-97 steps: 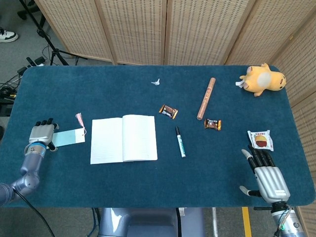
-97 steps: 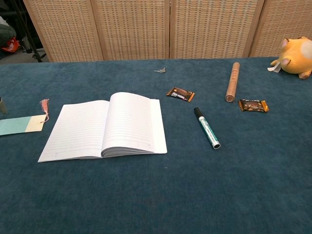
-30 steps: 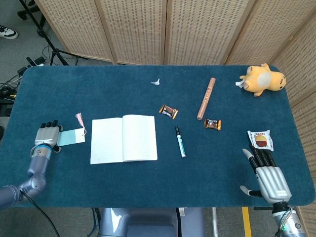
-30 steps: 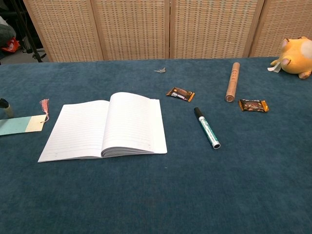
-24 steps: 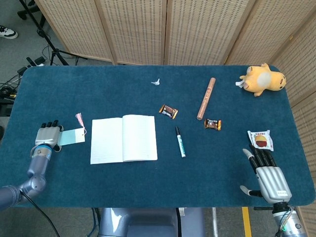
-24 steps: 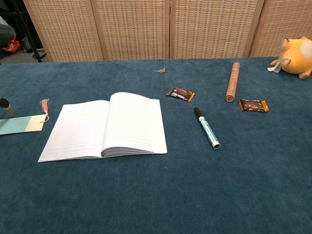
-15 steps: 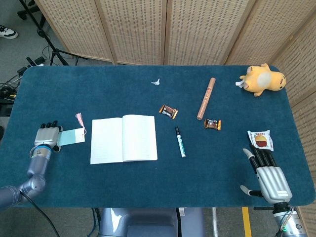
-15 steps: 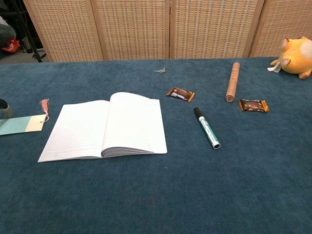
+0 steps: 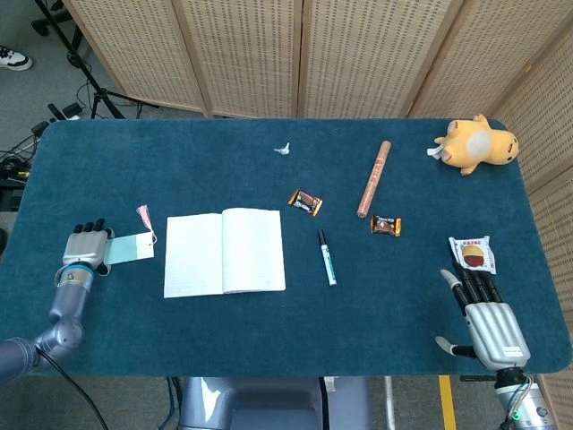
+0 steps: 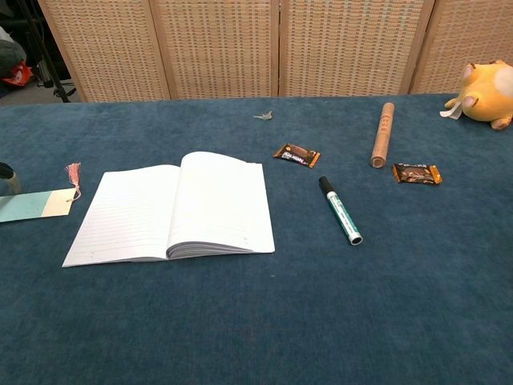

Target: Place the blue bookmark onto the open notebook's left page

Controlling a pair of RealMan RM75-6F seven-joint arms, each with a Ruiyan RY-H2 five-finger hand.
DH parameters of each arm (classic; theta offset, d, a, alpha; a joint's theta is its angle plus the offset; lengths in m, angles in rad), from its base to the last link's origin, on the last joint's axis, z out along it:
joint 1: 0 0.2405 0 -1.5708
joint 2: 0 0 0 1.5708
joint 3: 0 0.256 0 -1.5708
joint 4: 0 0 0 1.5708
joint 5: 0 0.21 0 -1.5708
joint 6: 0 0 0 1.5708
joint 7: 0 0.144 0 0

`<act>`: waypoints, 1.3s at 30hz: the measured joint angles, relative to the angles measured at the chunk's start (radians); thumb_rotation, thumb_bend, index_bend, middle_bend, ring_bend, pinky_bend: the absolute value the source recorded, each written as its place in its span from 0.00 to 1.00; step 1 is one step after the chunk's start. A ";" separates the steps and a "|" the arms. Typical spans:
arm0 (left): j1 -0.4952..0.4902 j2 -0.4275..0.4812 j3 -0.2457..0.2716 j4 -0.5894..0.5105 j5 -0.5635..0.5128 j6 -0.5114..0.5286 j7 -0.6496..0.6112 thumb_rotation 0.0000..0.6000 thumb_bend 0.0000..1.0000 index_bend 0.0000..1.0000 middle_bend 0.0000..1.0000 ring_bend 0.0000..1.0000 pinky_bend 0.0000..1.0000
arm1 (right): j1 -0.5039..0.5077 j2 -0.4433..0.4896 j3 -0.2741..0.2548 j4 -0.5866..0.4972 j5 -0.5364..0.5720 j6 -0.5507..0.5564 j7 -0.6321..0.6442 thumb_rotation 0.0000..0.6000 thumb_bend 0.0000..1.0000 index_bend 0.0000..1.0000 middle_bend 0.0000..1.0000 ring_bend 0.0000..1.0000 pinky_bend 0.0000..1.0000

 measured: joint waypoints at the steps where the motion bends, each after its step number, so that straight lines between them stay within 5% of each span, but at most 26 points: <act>1: 0.000 -0.001 0.000 0.000 0.000 0.000 0.000 1.00 0.39 0.28 0.00 0.00 0.00 | 0.000 0.000 0.000 0.000 0.000 0.000 0.000 1.00 0.10 0.00 0.00 0.00 0.00; 19: 0.007 0.026 -0.022 -0.038 0.044 0.028 -0.015 1.00 0.40 0.29 0.00 0.00 0.00 | -0.001 0.001 0.000 -0.001 -0.002 -0.001 0.001 1.00 0.10 0.00 0.00 0.00 0.00; 39: -0.033 0.188 -0.051 -0.311 0.213 0.129 0.024 1.00 0.40 0.29 0.00 0.00 0.00 | -0.005 0.014 0.000 -0.001 -0.014 0.006 0.034 1.00 0.10 0.00 0.00 0.00 0.00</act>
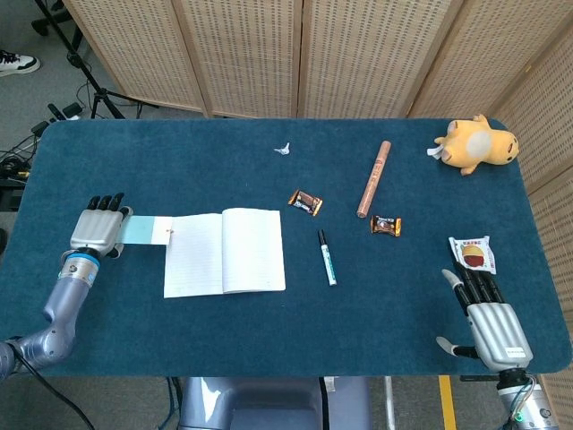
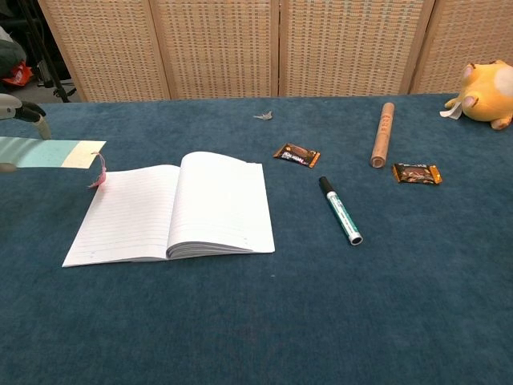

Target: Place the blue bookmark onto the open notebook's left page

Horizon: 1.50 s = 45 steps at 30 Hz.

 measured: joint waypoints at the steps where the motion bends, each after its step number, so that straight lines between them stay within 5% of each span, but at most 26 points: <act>1: -0.003 0.002 0.002 -0.006 0.012 0.004 0.005 1.00 0.40 0.29 0.00 0.00 0.00 | 0.000 0.001 0.000 0.001 0.000 0.000 0.003 1.00 0.10 0.00 0.00 0.00 0.00; 15: -0.021 -0.019 0.023 0.016 0.224 0.008 -0.001 1.00 0.39 0.31 0.00 0.00 0.00 | 0.002 0.006 0.008 0.011 0.014 -0.004 0.027 1.00 0.10 0.00 0.00 0.00 0.00; 28: 0.001 -0.009 0.019 0.064 0.550 -0.025 -0.238 1.00 0.38 0.31 0.00 0.00 0.00 | -0.003 0.011 0.010 0.014 0.011 0.005 0.042 1.00 0.10 0.00 0.00 0.00 0.00; 45: 0.004 0.012 0.077 0.230 0.933 -0.019 -0.473 1.00 0.37 0.32 0.00 0.00 0.00 | -0.004 0.004 0.019 0.019 0.025 0.010 0.033 1.00 0.10 0.00 0.00 0.00 0.00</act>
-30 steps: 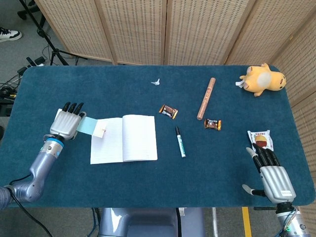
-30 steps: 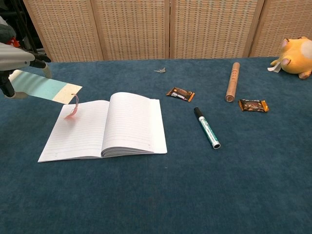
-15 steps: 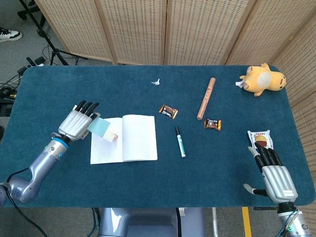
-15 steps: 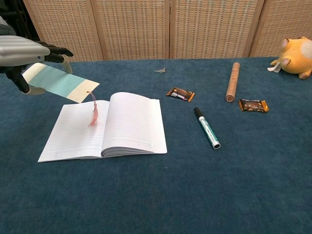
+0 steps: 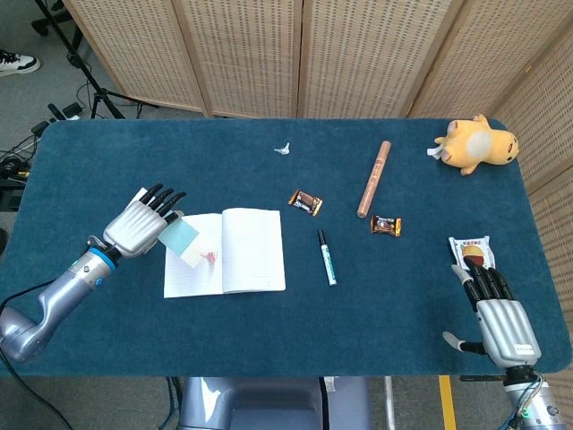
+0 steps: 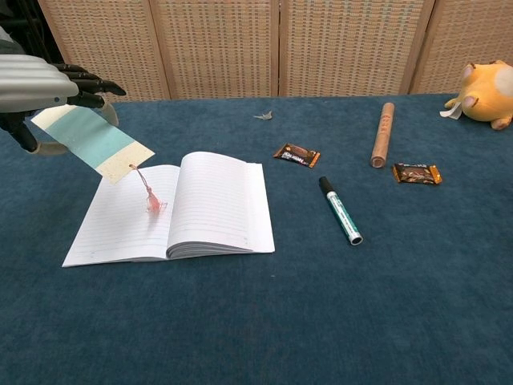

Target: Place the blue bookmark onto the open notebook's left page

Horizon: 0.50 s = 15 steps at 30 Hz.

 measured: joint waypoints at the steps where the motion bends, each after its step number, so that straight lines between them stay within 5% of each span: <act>1: 0.000 -0.001 0.004 0.015 0.024 0.010 -0.016 1.00 0.37 0.32 0.00 0.00 0.00 | 0.000 -0.001 0.001 0.001 0.001 0.001 -0.001 1.00 0.10 0.00 0.00 0.00 0.00; 15: -0.010 -0.068 0.059 0.186 0.246 0.139 -0.177 1.00 0.37 0.35 0.00 0.00 0.00 | -0.002 -0.002 0.007 0.005 0.012 0.006 0.001 1.00 0.10 0.00 0.00 0.00 0.00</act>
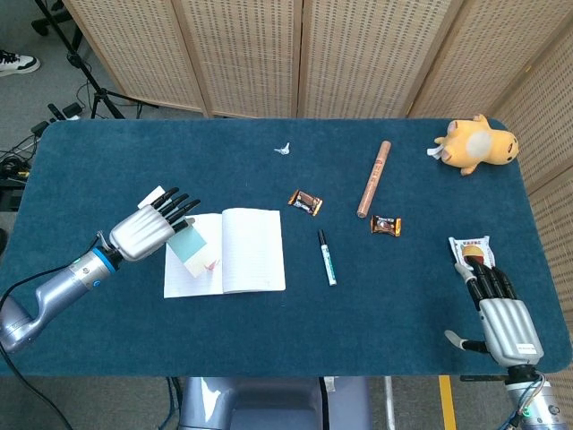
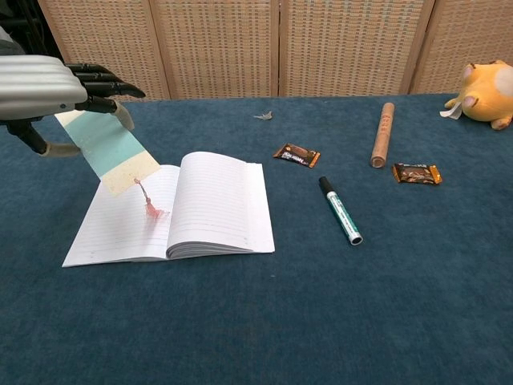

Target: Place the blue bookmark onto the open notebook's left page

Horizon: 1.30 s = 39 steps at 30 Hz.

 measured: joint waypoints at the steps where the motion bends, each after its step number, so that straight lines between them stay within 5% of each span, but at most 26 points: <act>1: 0.000 -0.005 0.003 0.007 0.005 0.001 -0.004 1.00 0.37 0.35 0.00 0.00 0.00 | 0.000 0.000 0.001 0.000 0.000 0.001 0.001 1.00 0.10 0.00 0.00 0.00 0.00; 39: -0.046 -0.214 0.100 0.405 0.173 0.128 -0.225 1.00 0.36 0.43 0.00 0.00 0.00 | 0.012 -0.040 0.028 0.026 0.103 -0.011 -0.083 1.00 0.10 0.00 0.00 0.00 0.00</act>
